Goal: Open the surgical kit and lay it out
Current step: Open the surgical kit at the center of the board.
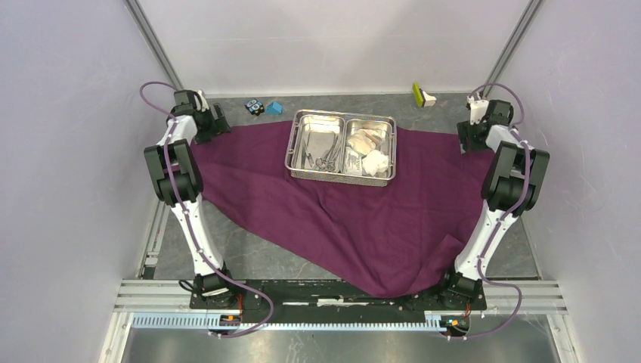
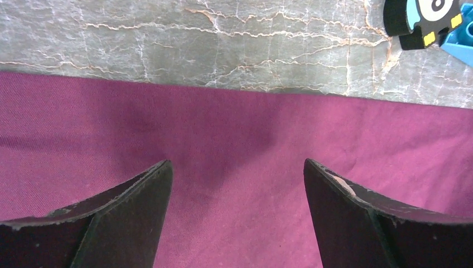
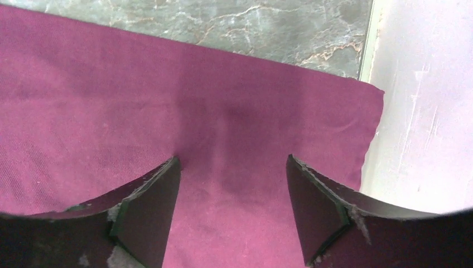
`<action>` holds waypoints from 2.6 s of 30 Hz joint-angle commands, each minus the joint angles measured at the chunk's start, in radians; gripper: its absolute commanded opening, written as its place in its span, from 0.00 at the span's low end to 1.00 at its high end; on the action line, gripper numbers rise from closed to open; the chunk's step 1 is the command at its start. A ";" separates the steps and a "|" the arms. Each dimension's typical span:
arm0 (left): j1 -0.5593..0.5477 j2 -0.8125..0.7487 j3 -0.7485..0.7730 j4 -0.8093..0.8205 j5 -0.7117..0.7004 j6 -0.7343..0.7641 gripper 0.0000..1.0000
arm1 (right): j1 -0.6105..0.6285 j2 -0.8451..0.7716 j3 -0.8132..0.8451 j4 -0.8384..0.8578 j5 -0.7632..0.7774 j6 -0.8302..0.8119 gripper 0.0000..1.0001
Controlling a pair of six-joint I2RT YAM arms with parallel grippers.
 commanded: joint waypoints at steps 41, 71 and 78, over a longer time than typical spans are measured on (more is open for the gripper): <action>0.001 -0.108 -0.051 0.000 -0.022 0.034 0.90 | 0.005 0.288 0.402 -0.107 0.119 -0.007 0.00; 0.040 0.142 0.287 -0.230 -0.005 0.016 0.91 | 0.004 0.161 0.278 -0.059 0.073 -0.021 0.00; 0.055 0.208 0.373 -0.242 -0.004 -0.006 0.91 | 0.005 0.158 0.279 -0.058 0.073 -0.018 0.09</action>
